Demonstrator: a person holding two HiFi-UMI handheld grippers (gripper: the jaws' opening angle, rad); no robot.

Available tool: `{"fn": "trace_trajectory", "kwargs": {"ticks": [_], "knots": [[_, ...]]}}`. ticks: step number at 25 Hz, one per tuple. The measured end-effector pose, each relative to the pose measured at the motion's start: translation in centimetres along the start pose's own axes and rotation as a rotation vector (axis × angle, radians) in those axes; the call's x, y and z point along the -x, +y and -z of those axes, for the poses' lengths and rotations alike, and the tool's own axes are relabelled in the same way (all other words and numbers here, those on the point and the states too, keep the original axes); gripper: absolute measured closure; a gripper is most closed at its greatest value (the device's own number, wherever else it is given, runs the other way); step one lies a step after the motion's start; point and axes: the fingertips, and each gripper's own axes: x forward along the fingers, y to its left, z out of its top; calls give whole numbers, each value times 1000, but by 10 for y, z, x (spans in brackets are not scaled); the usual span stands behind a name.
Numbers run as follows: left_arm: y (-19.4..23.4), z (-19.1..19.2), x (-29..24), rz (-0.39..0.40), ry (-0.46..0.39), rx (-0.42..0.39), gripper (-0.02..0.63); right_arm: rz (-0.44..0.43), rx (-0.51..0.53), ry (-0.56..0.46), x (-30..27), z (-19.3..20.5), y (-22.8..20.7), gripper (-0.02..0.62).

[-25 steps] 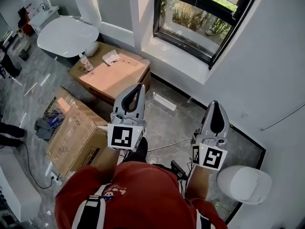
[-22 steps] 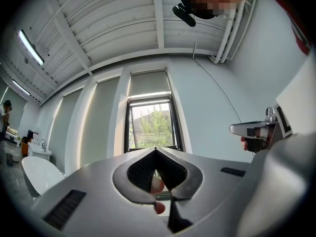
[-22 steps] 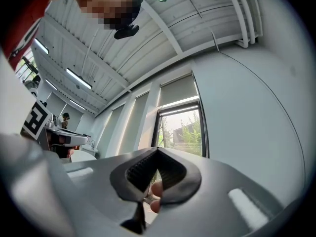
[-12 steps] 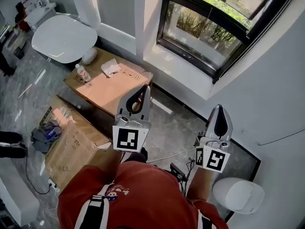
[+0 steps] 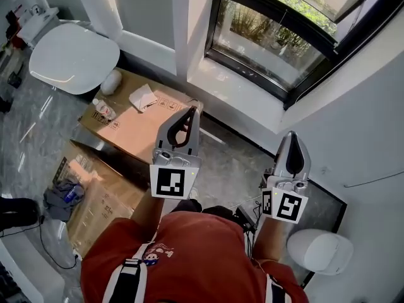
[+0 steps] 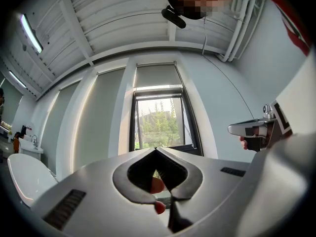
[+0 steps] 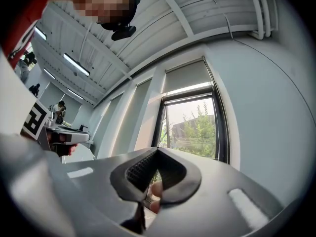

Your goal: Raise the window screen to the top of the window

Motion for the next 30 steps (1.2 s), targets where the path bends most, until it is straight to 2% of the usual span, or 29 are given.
{"fn": "trace_trajectory", "kwargs": {"ticks": [8, 16, 21, 30], "knots": [[7, 5, -25, 33, -4, 7, 601, 21, 17, -3, -19, 3, -2, 586], [-2, 8, -68, 49, -35, -15, 601, 41, -1, -23, -50, 21, -29, 586], [-7, 11, -115, 60, -40, -31, 601, 58, -6, -51, -87, 32, -55, 586], [-28, 18, -218, 67, -35, -51, 601, 86, -22, -41, -155, 64, -127, 586]]}}
